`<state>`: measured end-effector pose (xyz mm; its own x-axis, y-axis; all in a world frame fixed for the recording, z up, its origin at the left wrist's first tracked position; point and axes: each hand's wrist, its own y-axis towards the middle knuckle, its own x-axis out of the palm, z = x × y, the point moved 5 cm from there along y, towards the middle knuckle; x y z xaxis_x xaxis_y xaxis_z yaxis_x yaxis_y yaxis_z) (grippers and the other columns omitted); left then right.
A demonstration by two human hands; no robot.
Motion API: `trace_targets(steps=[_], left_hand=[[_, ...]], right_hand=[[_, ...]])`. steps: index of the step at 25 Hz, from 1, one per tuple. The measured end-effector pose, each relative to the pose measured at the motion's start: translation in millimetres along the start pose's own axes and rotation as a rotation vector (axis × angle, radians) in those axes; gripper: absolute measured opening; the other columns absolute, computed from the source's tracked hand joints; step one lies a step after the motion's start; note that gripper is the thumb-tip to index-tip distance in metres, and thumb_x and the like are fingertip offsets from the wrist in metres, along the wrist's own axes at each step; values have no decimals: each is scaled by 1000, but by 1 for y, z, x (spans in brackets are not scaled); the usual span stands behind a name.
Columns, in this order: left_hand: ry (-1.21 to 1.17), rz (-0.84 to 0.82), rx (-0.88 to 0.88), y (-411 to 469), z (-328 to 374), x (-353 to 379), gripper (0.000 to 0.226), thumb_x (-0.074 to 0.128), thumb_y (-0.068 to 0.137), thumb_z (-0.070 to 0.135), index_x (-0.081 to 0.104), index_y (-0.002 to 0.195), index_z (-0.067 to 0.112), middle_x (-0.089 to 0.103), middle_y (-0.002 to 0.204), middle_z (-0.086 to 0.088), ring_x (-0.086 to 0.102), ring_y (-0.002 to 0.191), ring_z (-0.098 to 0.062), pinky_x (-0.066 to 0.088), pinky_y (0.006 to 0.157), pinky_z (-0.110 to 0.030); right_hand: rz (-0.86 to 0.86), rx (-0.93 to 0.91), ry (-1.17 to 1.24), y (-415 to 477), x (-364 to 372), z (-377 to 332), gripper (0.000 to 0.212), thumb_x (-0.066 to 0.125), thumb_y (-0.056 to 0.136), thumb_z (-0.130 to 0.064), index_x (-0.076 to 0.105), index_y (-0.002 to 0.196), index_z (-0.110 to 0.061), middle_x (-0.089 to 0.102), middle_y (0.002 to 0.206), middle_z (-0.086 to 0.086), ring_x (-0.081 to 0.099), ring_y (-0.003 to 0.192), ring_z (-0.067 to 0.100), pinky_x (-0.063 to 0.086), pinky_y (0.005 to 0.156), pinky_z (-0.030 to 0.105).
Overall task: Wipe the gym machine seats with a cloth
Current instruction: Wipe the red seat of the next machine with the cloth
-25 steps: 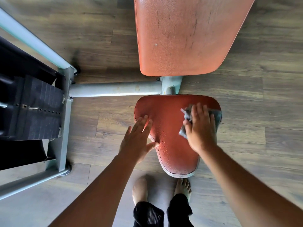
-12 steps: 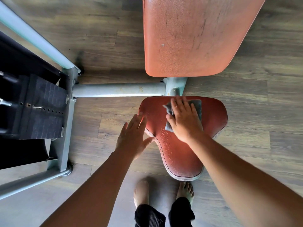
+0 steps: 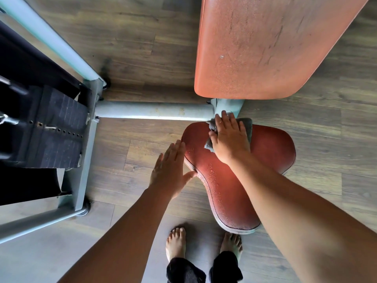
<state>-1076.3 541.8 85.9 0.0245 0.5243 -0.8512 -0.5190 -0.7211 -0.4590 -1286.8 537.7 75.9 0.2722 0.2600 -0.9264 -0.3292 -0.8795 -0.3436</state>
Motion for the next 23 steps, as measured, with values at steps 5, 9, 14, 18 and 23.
trace_targets(steps=[5,9,14,18,23], left_hand=[[-61,-8,-23,0,-5,4,106,42,90,73,-13,161,17,-12,171,-1,-6,158,-18,10,128,-42],[-99,-16,-46,2,-10,6,112,42,86,78,-12,161,16,-10,171,-2,-6,158,-19,8,128,-41],[-144,-9,-72,-1,-10,10,111,41,86,79,-11,162,17,-6,171,-1,-3,158,-18,9,127,-38],[-192,51,-64,-4,-11,14,106,52,86,72,2,162,18,6,171,-2,5,158,-18,16,128,-40],[-183,27,-120,-12,-6,22,109,40,86,80,-10,162,18,-4,172,-1,-2,158,-18,11,126,-39]], right_hand=[[15,-334,-46,-77,8,-35,66,28,104,-50,16,160,-19,13,169,2,10,156,22,15,125,48],[-26,-441,-58,-55,7,-18,63,28,104,-51,17,160,-25,11,169,-2,7,156,18,14,126,46],[-63,-258,-3,19,6,-60,63,26,104,-50,16,160,-24,10,170,-1,4,156,20,7,126,47],[-57,-607,-86,-45,11,-59,65,28,102,-55,15,160,-28,6,169,-6,1,156,16,5,127,44],[-121,-636,-94,-1,6,-47,64,25,101,-56,16,160,-33,5,169,-10,-1,156,13,6,127,42]])
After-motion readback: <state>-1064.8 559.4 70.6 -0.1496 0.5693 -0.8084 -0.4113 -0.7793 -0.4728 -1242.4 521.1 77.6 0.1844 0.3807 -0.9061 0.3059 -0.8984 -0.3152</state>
